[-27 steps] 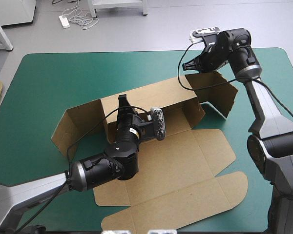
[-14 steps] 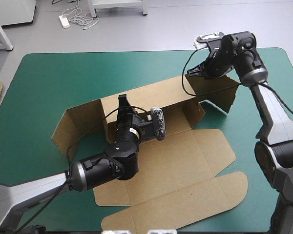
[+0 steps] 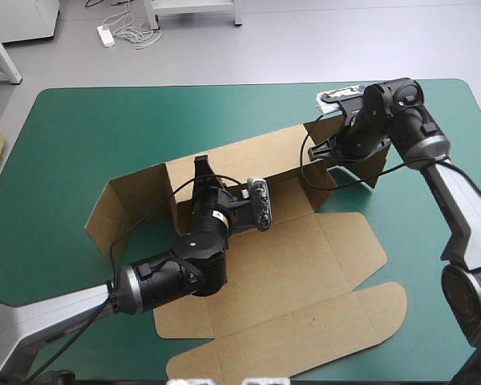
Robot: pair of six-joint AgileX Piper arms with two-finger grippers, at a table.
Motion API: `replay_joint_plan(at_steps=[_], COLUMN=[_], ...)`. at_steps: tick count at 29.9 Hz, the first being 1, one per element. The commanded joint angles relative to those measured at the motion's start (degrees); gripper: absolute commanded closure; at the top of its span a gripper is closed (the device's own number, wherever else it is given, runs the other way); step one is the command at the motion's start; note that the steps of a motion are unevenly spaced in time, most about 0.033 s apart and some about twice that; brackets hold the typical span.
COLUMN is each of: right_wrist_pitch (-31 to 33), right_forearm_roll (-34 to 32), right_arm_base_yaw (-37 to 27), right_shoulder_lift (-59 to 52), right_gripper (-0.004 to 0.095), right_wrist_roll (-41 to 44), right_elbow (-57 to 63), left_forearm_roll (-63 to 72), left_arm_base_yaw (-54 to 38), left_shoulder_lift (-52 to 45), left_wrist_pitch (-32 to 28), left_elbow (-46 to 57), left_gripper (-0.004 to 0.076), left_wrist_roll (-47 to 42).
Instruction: Fold the box
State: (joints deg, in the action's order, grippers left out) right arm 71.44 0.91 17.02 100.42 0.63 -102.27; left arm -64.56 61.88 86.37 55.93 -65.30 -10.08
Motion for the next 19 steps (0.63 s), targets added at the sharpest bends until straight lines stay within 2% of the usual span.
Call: replay_joint_plan(at_steps=[1,5,8,12,19], right_wrist_pitch=[-0.7,-1.02,-2.94,-2.5,-3.4], right_forearm_roll=[-0.13,-0.12,-2.91,-7.98,-8.8], right_arm_base_yaw=[-0.09,-0.09,-0.09,-0.09,-0.22], right_shoulder_lift=[-3.07,-3.07,-2.22,2.34,13.16], right_gripper=[0.0919,0.0919,0.0919,0.0919,0.0919], right_wrist_roll=[0.16,0.16,0.16,0.56,0.56], right_elbow=[-1.09,-6.79,-13.27,-22.25,-33.66], left_forearm_roll=[1.09,1.09,1.09,1.08,1.08], left_arm_base_yaw=[0.15,0.15,0.15,0.15,0.15], left_shoulder_lift=[-1.69,-1.69,-1.69,-1.69,-1.69], left_wrist_pitch=[2.74,2.99,2.99,2.99,4.08], left_elbow=[-1.01,-1.01,-1.01,-1.01,-1.01], left_gripper=[0.0733,0.0733,0.0733,0.0733,0.0733], left_wrist_roll=[-1.24,-1.14,-1.14,-1.14,-1.15])
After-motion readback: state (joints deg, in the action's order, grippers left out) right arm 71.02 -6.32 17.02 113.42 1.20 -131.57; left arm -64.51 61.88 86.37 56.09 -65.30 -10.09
